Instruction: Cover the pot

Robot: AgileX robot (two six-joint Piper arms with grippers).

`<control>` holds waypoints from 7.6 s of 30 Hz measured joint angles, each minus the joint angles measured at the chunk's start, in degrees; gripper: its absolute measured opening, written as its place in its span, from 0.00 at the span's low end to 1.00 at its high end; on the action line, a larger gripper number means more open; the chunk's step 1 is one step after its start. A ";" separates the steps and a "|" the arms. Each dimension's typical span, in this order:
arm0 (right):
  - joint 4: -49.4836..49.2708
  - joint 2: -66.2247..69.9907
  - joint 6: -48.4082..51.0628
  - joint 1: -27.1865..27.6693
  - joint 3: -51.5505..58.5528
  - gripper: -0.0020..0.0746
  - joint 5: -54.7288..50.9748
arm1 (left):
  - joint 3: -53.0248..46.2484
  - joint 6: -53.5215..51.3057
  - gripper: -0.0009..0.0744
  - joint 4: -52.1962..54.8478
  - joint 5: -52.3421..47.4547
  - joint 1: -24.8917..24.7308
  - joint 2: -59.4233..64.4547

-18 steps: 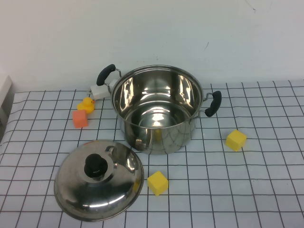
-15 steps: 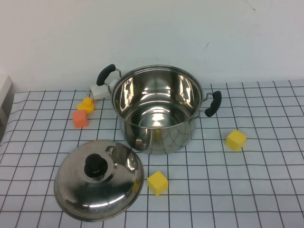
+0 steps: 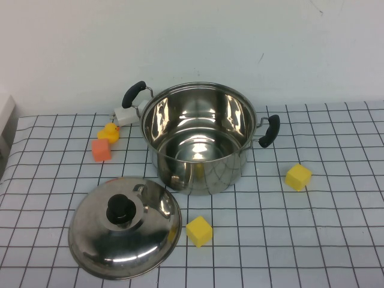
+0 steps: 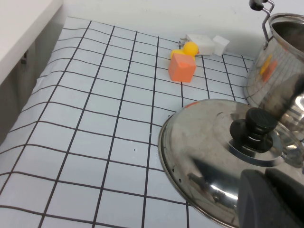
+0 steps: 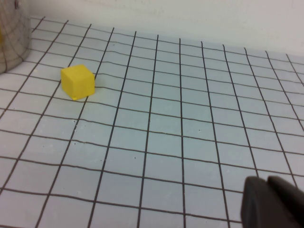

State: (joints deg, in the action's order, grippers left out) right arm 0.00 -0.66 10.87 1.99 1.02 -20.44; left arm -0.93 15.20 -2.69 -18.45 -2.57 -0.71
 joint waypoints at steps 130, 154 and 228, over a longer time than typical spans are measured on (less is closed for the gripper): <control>0.00 0.00 0.00 0.00 0.00 0.04 0.00 | 25.05 11.03 0.23 30.41 73.30 -2.07 93.58; 0.00 0.00 0.00 0.00 0.00 0.04 0.00 | 27.32 -8.07 0.45 6.89 78.46 -12.62 112.27; 0.00 0.00 0.00 0.00 0.00 0.04 0.00 | 101.32 -21.33 0.45 -10.32 5.54 -23.23 120.11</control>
State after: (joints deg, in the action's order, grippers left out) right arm 0.00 -0.66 10.87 1.99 1.02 -20.44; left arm 100.39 -6.13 -13.00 -12.92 -25.80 119.40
